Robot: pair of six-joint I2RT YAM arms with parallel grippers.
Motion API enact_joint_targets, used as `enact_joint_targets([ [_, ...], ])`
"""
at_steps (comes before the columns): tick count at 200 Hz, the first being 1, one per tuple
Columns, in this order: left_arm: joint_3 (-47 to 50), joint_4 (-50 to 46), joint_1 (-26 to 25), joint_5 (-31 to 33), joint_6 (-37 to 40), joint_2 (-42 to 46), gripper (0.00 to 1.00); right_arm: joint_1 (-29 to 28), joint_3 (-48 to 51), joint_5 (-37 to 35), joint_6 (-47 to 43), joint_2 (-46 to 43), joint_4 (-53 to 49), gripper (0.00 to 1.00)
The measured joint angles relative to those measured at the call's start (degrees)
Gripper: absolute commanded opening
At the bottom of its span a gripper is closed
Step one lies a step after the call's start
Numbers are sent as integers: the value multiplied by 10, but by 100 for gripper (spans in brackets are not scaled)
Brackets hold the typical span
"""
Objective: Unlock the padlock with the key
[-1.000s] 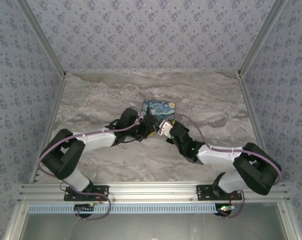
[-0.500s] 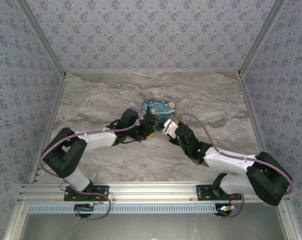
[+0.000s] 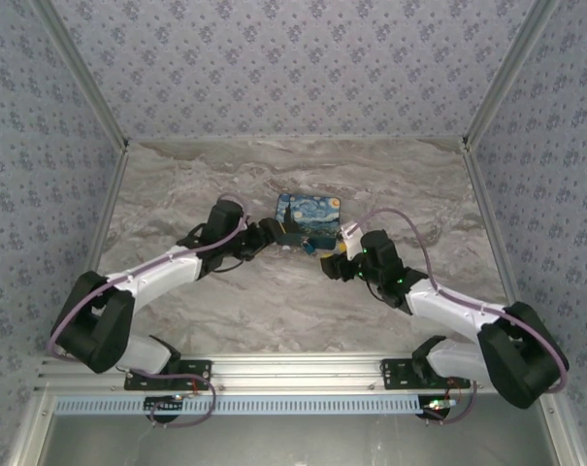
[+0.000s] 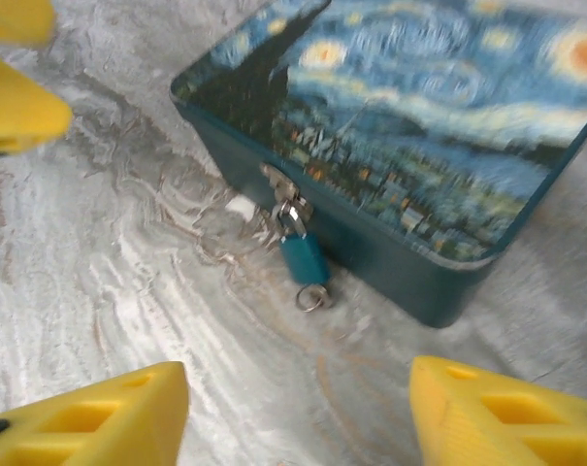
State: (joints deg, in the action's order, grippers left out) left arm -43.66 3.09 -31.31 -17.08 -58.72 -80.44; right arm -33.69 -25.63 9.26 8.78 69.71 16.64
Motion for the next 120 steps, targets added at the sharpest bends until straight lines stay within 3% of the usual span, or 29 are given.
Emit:
enact_joint_targets([
  [37,0,-1,29,-4,22,-5,76,4,1,45,64,67,40,70],
  [120,47,66,-18,-17,21,-26,76,4,-23,45,120,189,128,66],
])
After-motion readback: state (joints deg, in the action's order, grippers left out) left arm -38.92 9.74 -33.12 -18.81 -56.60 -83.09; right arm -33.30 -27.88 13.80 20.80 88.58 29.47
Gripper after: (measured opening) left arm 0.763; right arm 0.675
